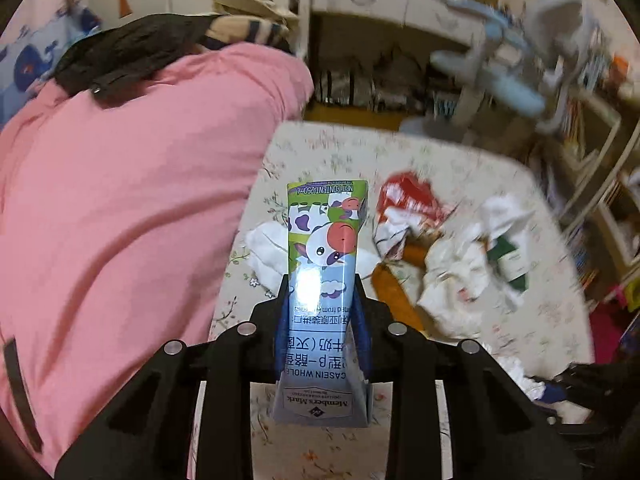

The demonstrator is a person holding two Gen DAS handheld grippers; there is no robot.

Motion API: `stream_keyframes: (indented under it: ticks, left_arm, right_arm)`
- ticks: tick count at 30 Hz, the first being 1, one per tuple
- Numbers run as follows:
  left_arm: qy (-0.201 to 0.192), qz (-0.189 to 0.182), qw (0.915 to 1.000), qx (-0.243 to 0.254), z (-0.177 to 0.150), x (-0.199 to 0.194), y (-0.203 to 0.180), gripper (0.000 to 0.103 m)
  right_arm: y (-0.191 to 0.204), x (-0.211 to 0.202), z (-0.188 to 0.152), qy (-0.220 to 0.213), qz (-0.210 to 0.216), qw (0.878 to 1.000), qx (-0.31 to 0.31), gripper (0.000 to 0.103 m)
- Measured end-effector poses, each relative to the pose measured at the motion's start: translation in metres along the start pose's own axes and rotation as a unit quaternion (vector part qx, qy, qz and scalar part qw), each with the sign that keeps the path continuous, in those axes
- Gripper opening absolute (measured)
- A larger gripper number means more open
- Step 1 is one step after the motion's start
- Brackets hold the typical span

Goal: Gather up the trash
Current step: 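Carry carton and tissue over the yellow bin and open both tools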

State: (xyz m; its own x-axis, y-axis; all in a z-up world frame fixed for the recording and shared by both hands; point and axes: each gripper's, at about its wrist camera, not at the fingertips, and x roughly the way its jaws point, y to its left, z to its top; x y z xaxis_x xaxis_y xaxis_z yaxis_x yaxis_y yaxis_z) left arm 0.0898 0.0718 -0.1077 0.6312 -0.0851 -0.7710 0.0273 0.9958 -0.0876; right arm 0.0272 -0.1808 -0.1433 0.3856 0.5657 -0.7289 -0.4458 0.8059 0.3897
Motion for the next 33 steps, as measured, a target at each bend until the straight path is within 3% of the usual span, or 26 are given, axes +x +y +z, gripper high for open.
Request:
stream_keyframes:
  ticks: [5,8,13,22,26,29,31,33]
  left_arm:
    - [-0.039,-0.054,0.9965,-0.05,-0.015,-0.044,0.016,0.026]
    - [-0.041,-0.062,0.9964,-0.042,-0.036,-0.07,0.011,0.026]
    - [-0.026,-0.055,0.9981,0.0,-0.084,-0.105,-0.007,0.026]
    - [0.043,-0.039,0.9973,0.044,-0.184,-0.148,-0.04,0.026]
    - [0.085,-0.037,0.9944,0.051,-0.219,-0.15,-0.051,0.027]
    - [0.115,-0.042,0.9905,0.062,-0.239,-0.149,-0.059,0.027]
    - [0.12,-0.04,0.9895,0.07,-0.246,-0.152,-0.064,0.031]
    - [0.106,-0.03,0.9908,0.078,-0.247,-0.156,-0.068,0.045]
  right_arm:
    - [0.016,-0.024,-0.016,-0.013,0.014,1.0,-0.009,0.022]
    - [0.024,-0.035,-0.039,-0.014,0.032,0.999,0.002,0.022]
    - [0.045,-0.044,-0.079,0.013,0.042,0.999,-0.005,0.022]
    - [0.066,-0.047,-0.158,0.078,0.036,0.996,0.002,0.026]
    - [0.06,-0.056,-0.178,0.082,0.015,0.996,0.018,0.048]
    - [0.051,-0.072,-0.176,0.056,-0.021,0.998,0.036,0.062]
    - [0.046,-0.081,-0.171,0.039,-0.052,0.997,0.044,0.066]
    - [0.043,-0.092,-0.159,0.011,-0.097,0.994,0.041,0.074]
